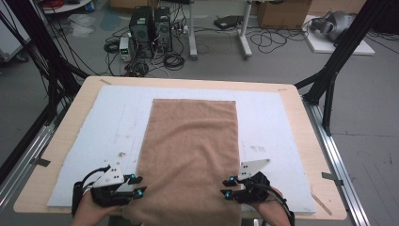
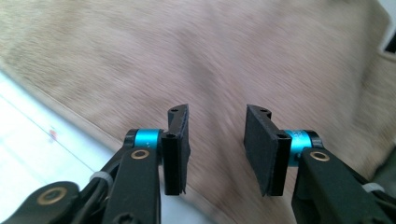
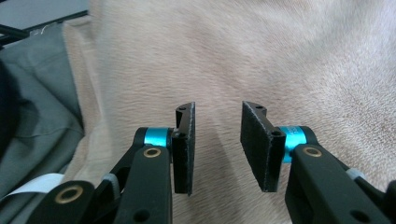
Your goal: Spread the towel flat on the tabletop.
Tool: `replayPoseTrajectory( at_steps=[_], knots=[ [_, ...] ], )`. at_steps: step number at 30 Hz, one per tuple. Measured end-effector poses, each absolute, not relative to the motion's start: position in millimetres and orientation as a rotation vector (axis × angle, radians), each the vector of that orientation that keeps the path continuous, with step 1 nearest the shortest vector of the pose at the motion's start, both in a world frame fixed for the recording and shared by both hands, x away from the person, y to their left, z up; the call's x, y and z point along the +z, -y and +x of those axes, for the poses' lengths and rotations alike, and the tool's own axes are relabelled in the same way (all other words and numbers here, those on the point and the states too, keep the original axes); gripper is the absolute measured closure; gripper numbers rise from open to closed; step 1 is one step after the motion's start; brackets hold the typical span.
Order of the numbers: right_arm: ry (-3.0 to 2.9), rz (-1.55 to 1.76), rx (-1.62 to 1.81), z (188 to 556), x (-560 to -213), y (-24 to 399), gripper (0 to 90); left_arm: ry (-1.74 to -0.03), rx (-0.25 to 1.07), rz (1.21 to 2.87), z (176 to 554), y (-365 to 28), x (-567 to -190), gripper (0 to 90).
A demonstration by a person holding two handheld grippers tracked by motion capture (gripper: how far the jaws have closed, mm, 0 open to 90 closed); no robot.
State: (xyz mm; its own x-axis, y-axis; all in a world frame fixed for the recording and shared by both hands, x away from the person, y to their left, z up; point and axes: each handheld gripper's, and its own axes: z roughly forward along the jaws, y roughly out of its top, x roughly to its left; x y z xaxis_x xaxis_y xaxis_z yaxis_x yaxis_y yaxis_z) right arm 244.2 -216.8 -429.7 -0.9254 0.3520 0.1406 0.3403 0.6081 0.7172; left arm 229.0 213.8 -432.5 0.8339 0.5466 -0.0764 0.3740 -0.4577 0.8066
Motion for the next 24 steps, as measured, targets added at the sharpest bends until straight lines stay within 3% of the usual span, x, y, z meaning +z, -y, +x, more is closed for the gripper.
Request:
replayPoseTrajectory(
  at_steps=[3,7,9,10,12,22,24],
  knots=[
    [-2.838,0.606,1.202,247.8,-439.4,211.2,65.5,-0.746,0.145,2.034,243.6,-217.8,-435.1,63.3],
    [-2.802,0.614,1.226,246.6,-443.9,213.2,74.4,-0.743,0.238,2.173,247.5,-211.2,-445.0,63.2],
    [-2.807,0.594,1.213,247.3,-443.1,212.8,85.1,-0.72,0.278,2.17,244.7,-210.2,-445.3,71.3],
    [-2.818,0.575,1.211,248.1,-442.9,212.4,86.2,-0.713,0.291,2.174,244.3,-209.8,-444.9,79.6],
    [-2.832,0.557,1.207,249.3,-442.2,212.2,87.3,-0.702,0.301,2.177,243.8,-209.2,-444.8,86.1],
    [-2.878,0.511,1.21,248.5,-439.6,216.7,87.4,-0.706,0.346,2.16,243.1,-220.7,-440.3,86.7],
    [-2.873,0.481,1.221,249.6,-435.9,214.5,82.8,-0.671,0.317,2.128,240.0,-217.0,-435.5,76.1]
  ],
)
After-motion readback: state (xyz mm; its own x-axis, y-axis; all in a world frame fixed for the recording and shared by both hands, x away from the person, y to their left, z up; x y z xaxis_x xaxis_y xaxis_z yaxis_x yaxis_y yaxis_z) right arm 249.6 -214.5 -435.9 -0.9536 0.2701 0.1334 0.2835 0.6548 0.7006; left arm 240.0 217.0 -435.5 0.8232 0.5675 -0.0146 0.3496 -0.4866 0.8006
